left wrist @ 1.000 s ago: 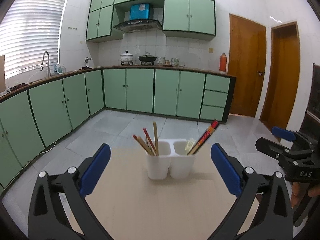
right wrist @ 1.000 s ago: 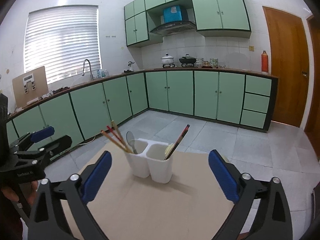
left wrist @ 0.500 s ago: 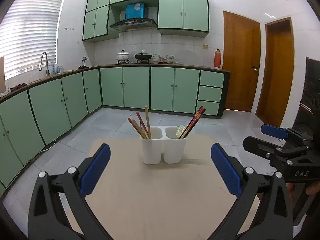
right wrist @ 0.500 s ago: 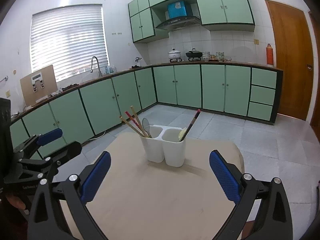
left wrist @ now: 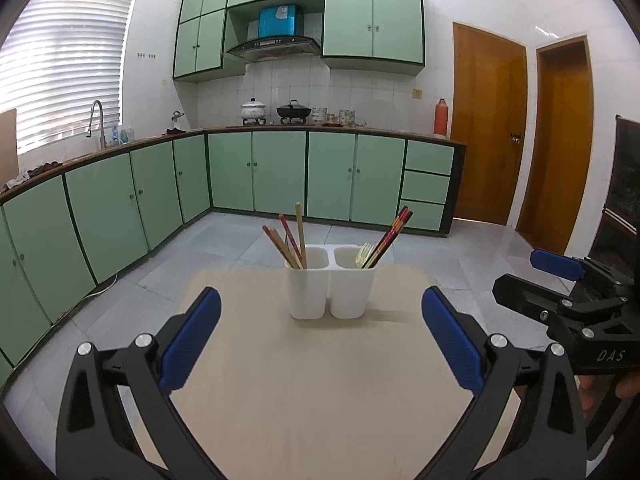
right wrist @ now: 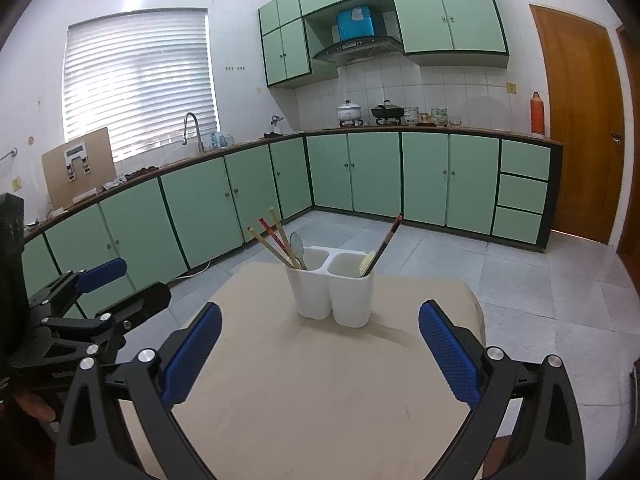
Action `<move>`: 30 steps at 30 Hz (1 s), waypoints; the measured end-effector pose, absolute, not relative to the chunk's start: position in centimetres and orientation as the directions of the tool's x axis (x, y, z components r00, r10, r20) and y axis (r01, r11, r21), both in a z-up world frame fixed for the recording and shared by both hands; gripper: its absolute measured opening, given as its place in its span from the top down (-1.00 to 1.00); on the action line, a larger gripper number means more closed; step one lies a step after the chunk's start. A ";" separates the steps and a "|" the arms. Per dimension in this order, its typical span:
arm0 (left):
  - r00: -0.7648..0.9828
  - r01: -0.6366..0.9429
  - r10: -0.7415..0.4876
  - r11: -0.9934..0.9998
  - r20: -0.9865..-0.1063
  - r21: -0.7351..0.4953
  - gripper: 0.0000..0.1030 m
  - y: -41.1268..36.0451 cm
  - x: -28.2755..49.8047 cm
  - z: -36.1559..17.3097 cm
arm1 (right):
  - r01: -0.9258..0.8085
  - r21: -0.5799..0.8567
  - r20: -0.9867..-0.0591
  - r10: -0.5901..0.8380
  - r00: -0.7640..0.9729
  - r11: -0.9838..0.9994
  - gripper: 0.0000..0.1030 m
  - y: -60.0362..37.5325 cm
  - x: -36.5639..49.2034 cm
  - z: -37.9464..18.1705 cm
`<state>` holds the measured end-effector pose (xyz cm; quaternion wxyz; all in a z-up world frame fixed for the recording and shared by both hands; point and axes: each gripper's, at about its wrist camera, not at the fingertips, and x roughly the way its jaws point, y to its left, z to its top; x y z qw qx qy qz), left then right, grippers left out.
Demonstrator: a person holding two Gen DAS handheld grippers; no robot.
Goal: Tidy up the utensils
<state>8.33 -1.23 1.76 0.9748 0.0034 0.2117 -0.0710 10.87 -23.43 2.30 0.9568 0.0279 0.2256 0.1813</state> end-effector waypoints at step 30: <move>0.885 0.130 -0.134 0.991 -0.445 -0.040 -0.89 -0.9 9.1 0.6 | -0.328 0.144 -0.454 0.357 0.816 0.934 -0.88 -23.4 12.2 1.6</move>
